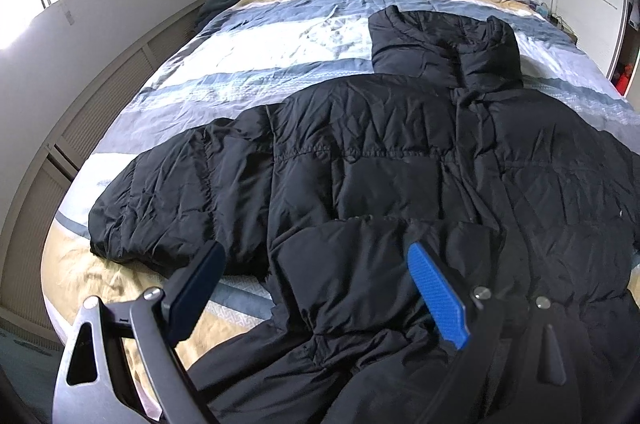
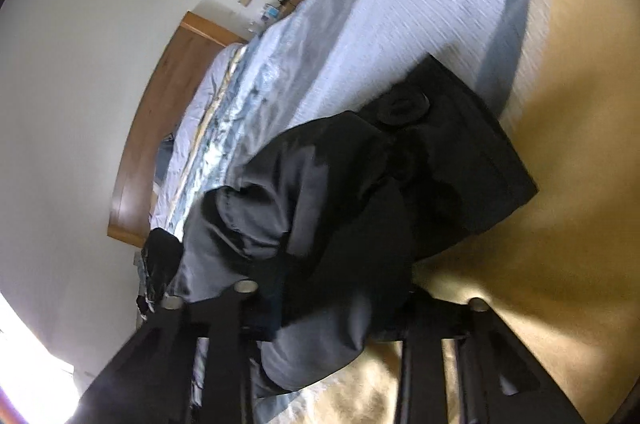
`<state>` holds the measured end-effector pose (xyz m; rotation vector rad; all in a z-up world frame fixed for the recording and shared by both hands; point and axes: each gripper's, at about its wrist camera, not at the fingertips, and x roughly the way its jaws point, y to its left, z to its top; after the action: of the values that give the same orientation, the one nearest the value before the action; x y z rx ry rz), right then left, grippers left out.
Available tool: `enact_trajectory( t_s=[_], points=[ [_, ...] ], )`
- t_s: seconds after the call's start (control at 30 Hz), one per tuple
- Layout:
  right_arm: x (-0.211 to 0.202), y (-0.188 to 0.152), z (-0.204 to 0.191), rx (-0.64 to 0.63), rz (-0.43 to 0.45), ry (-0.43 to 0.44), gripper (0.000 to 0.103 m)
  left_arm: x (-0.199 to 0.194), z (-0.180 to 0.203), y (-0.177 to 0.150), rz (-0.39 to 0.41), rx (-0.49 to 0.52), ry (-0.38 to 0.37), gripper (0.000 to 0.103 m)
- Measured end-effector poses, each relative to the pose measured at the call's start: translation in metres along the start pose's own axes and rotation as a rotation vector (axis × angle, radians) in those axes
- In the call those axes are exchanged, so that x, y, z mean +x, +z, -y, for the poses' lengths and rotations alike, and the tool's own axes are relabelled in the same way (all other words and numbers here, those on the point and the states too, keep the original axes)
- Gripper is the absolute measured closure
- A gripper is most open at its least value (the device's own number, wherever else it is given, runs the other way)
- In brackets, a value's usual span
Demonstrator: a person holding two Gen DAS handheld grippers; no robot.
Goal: Fold large clothes
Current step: 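Carry the hem with the right gripper up over the coat toward the hood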
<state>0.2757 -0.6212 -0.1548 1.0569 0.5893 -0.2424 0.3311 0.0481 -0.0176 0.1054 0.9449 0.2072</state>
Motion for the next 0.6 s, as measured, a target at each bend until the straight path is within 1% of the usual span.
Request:
enact_trajectory(
  t_s=[0.13,0.37,0.47,0.6],
  points=[
    [-0.011,0.003,-0.037,-0.078,0.025,0.034,0.090,-0.005,-0.007,-0.002,0.006,-0.034,-0.014,0.010],
    [-0.042,-0.002,-0.121,-0.239,0.059,0.142,0.091,-0.029,-0.023,-0.008,0.053,-0.067,-0.055,0.010],
    [-0.051,-0.010,-0.159,-0.309,0.053,0.191,0.091,-0.039,-0.030,-0.013,0.057,-0.072,-0.084,0.010],
    [-0.061,-0.035,-0.204,-0.416,0.027,0.244,0.091,-0.048,-0.043,-0.020,0.039,-0.083,-0.125,0.010]
  ],
)
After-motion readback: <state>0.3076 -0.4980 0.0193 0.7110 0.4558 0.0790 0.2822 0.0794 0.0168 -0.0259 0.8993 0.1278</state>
